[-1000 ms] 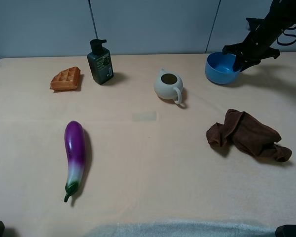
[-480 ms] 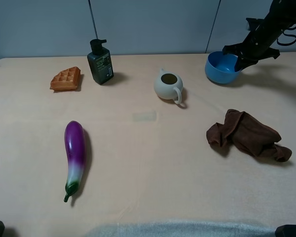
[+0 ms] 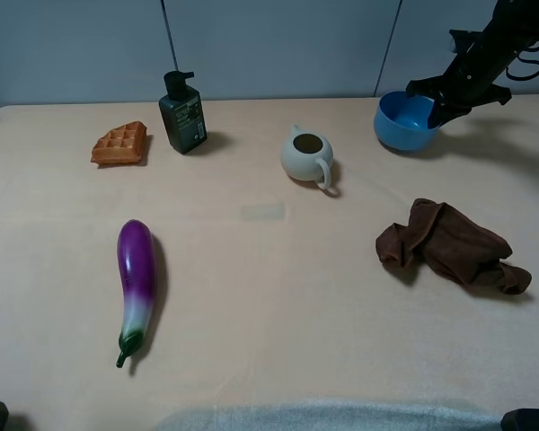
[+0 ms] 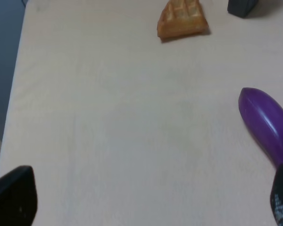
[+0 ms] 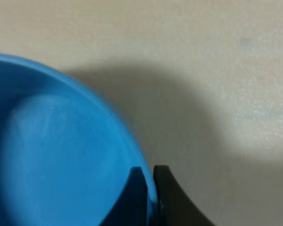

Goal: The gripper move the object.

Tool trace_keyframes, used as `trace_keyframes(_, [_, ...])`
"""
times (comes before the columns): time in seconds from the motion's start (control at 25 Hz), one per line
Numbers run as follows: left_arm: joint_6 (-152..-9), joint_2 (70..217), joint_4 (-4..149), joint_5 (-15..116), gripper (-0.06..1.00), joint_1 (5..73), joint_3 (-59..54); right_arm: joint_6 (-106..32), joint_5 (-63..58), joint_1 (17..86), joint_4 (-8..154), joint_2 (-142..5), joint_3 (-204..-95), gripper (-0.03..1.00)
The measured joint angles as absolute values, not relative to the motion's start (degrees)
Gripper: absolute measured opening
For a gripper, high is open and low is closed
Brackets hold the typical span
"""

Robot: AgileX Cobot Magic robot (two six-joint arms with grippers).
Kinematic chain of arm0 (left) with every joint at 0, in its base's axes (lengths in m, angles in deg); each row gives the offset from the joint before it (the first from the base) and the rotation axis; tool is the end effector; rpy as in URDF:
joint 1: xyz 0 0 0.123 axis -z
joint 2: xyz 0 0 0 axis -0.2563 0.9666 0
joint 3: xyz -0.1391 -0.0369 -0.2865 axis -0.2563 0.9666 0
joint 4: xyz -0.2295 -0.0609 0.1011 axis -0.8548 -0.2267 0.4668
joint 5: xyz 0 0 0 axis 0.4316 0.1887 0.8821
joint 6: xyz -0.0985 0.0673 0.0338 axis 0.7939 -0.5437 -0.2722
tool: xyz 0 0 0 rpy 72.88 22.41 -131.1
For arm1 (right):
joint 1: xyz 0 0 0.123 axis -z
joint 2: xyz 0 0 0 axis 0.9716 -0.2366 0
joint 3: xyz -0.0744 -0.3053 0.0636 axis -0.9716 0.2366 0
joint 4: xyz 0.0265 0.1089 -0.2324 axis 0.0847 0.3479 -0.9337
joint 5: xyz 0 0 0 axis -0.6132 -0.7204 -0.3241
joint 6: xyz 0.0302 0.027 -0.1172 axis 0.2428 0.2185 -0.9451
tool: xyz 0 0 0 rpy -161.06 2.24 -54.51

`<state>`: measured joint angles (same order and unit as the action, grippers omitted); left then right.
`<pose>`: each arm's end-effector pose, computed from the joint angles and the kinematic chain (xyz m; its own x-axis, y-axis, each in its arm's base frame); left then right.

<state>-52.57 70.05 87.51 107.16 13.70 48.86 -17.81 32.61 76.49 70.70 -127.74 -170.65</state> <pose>-0.0047 0.0029 0.2633 -0.4546 0.1039 -0.8846 0.0095 0.9937 0.1119 0.5245 0.0074 0.1222 -0.9417 0.0110 -0.3363 -0.0134 0.9975 0.0700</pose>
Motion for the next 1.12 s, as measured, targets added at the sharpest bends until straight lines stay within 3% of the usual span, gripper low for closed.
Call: trace_keyframes(1.12, [-52.57,70.05,87.51,107.16,0.99,13.7,48.86,-17.81,44.56,76.49,71.31,-113.78,-170.65,-0.03])
